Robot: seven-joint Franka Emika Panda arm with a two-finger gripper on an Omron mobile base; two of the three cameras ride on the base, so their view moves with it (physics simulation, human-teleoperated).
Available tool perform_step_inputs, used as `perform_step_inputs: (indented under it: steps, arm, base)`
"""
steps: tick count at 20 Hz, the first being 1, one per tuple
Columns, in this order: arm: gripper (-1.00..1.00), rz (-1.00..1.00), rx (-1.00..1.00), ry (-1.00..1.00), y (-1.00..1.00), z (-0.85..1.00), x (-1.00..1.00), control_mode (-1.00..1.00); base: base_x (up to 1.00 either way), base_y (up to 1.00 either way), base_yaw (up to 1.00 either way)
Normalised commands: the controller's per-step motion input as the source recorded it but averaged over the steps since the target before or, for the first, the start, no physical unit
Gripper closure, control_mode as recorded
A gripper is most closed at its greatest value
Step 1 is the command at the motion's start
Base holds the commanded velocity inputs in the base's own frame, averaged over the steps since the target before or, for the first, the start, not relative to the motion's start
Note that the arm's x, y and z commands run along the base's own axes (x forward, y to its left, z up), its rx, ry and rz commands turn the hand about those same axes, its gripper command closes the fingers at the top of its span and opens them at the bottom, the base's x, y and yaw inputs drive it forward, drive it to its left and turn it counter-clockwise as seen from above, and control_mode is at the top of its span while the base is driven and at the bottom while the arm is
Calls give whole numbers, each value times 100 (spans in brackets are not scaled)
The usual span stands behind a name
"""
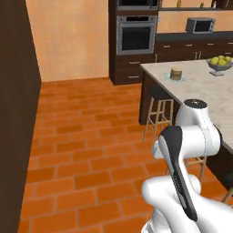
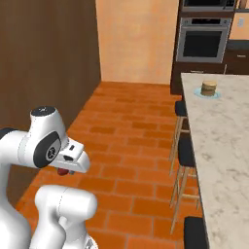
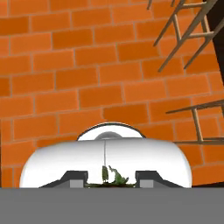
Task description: Take the strawberry from the fridge and place it on top of the pancake, located on the dining counter.
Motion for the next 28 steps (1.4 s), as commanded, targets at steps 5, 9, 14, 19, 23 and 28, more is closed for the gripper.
perform_step_inputs:
  steps: [5,9,14,19,23,28]
  arm:
    - [100,0,0,0,0,0,0,100]
    - [100,0,0,0,0,0,0,100]
    - [100,0,0,0,0,0,0,100]
    - [100,0,0,0,0,0,0,100]
    - [100,0,0,0,0,0,0,100]
    - [100,0,0,0,0,0,0,100]
  base:
    - [97,42,-64]
    - [100,63,-60]
    - [100,76,-62]
    - [100,75,-64]
    - [100,69,-68]
    - [92,66,-70]
